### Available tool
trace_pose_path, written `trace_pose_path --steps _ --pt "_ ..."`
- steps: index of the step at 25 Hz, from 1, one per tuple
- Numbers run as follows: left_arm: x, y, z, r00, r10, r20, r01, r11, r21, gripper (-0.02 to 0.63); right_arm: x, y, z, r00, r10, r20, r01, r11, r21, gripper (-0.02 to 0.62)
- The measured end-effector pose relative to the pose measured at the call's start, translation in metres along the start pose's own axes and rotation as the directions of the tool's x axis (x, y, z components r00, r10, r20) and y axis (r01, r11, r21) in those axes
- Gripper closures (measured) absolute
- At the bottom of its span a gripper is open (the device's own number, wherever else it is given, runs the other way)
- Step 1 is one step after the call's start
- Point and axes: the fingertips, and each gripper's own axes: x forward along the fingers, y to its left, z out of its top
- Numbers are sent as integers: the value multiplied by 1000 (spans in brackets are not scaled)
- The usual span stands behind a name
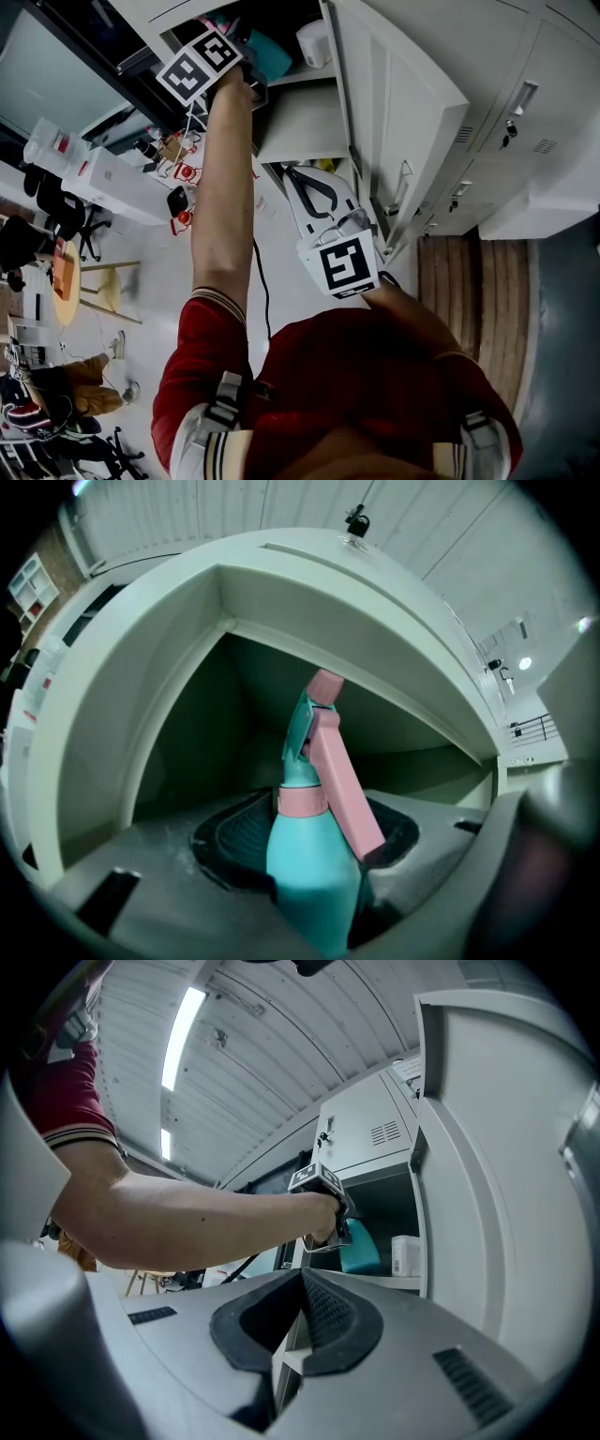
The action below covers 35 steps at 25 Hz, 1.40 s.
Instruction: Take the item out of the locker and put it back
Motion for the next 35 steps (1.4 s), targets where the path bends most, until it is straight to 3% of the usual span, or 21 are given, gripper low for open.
trace_pose_path --steps 4,15,23,35 --pt "-3 0 -1 1000 -27 11 28 995 -98 387 -2 4 3 1000 5 3 -5 1000 -17 598" --pt "-17 -3 -3 998 -51 38 57 980 -189 387 -12 13 4 1000 3 -6 -3 1000 -21 598" --pt "-35 -9 0 994 -87 62 97 980 -177 387 -17 24 5 1000 13 -10 -13 1000 -25 598" --pt "-70 -24 -4 984 -158 79 160 987 -25 387 -22 36 -3 999 25 -29 -25 999 -21 598"
